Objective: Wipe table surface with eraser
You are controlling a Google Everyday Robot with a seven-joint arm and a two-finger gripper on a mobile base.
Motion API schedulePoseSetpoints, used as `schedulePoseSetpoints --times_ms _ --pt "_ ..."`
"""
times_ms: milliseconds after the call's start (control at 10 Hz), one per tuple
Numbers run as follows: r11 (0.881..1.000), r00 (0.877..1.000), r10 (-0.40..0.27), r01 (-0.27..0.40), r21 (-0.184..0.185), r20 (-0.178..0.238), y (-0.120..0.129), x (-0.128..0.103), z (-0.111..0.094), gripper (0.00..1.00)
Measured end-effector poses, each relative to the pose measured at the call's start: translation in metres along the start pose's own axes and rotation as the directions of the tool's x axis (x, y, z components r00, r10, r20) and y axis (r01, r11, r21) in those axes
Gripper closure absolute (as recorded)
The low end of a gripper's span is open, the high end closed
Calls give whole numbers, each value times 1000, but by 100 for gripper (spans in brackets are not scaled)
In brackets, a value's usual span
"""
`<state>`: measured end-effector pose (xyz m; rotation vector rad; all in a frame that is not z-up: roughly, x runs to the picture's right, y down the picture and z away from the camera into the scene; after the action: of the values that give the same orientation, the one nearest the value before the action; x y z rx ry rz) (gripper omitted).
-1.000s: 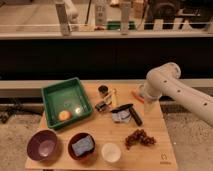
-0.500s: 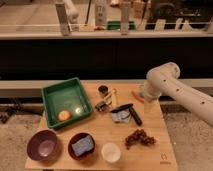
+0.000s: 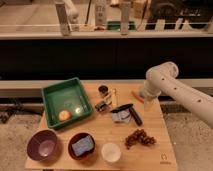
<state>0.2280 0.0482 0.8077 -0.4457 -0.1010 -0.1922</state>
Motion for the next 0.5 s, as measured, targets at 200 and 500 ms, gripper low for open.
schedulePoseSetpoints --times_ms 200,500 --pt "1000 1000 -26 26 2 -6 -7 1 5 20" --pt "998 998 -56 56 -2 -12 -13 4 10 20"
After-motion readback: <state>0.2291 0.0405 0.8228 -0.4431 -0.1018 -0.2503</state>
